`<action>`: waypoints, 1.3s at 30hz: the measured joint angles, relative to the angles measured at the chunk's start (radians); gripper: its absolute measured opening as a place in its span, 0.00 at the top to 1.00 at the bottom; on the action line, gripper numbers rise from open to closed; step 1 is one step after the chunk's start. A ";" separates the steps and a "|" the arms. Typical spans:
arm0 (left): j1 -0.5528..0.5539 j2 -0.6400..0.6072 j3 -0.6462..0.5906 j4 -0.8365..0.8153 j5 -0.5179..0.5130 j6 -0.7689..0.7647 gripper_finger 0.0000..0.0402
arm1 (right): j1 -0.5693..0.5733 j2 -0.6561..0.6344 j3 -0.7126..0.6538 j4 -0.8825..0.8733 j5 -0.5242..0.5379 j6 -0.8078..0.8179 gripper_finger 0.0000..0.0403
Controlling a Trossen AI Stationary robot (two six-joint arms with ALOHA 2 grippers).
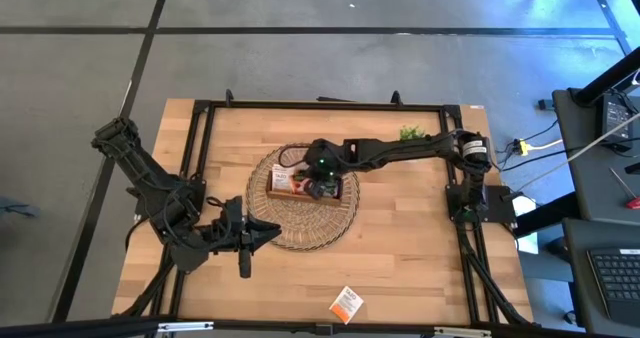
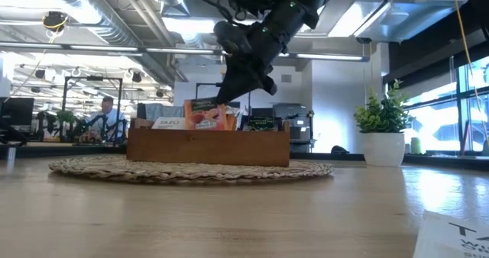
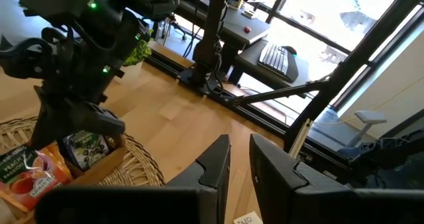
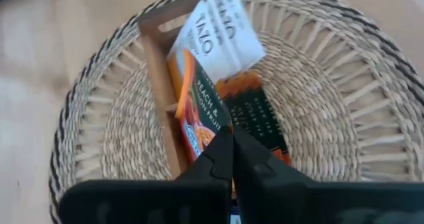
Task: Pick & Place Tea
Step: Put the orange tea bag into the middle section of the wooden organizer, then put the white tea bag into the left section of the wooden organizer
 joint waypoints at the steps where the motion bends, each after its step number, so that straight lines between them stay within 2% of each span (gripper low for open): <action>1: 0.000 0.000 0.000 0.000 0.000 0.000 0.86 | 0.003 0.000 0.000 0.000 0.005 0.022 1.00; 5: 0.000 0.000 0.000 0.000 0.000 0.000 0.87 | 0.027 0.000 0.000 -0.006 0.087 0.080 1.00; 10: 0.000 0.000 0.000 0.000 0.000 -0.001 0.87 | 0.043 0.000 0.000 -0.043 0.099 0.139 0.98; 20: 0.000 0.000 0.000 0.000 0.000 -0.001 0.87 | 0.062 0.000 0.000 -0.076 0.106 0.151 0.84; 25: 0.000 0.000 0.000 0.000 0.008 -0.001 0.86 | 0.062 -0.009 -0.001 -0.102 0.214 0.200 0.76; 29: 0.000 0.000 0.000 -0.003 0.032 -0.001 0.86 | 0.062 -0.045 -0.001 -0.129 0.248 0.192 0.73; 31: 0.000 0.000 0.000 -0.017 0.039 -0.002 0.86 | 0.067 -0.078 -0.001 -0.150 0.229 0.144 0.72; 35: 0.002 0.033 0.000 -0.015 0.068 -0.004 0.87 | 0.137 -0.161 0.000 -0.214 0.089 0.021 0.72; 39: 0.034 0.114 0.000 -0.011 0.148 -0.045 0.86 | 0.292 -0.216 -0.046 -0.284 0.095 0.021 0.72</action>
